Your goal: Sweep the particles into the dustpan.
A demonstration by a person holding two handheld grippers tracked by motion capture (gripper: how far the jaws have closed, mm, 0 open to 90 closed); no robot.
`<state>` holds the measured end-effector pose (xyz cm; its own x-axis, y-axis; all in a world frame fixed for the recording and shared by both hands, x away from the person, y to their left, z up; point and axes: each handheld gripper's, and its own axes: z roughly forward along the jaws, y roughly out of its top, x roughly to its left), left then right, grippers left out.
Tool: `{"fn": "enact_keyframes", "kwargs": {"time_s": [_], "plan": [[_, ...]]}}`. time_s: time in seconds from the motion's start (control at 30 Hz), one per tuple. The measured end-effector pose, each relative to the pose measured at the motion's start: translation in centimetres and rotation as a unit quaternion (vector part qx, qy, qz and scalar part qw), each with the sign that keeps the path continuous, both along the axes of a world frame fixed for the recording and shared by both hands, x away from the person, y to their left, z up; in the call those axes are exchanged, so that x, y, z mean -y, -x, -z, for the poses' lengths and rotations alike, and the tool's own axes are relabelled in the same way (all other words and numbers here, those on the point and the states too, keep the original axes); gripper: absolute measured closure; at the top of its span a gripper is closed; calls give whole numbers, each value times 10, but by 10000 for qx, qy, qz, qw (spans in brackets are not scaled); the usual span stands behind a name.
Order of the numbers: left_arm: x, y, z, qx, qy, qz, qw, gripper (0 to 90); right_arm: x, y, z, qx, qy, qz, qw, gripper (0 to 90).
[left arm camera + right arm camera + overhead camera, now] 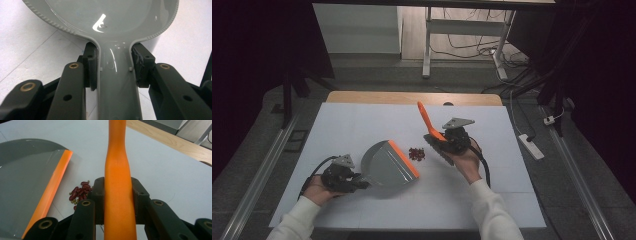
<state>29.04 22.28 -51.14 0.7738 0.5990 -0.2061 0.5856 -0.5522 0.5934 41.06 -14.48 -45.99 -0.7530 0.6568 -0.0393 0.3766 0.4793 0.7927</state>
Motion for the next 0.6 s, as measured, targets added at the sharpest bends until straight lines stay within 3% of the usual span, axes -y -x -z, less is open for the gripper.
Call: {"fn": "enact_keyframes", "kwargs": {"time_s": [0.6], "plan": [[7, -2, 4, -68, -85, 142, 9998, 615, -22, -20, 21, -88, 292, -97, 9995, 699]]}}
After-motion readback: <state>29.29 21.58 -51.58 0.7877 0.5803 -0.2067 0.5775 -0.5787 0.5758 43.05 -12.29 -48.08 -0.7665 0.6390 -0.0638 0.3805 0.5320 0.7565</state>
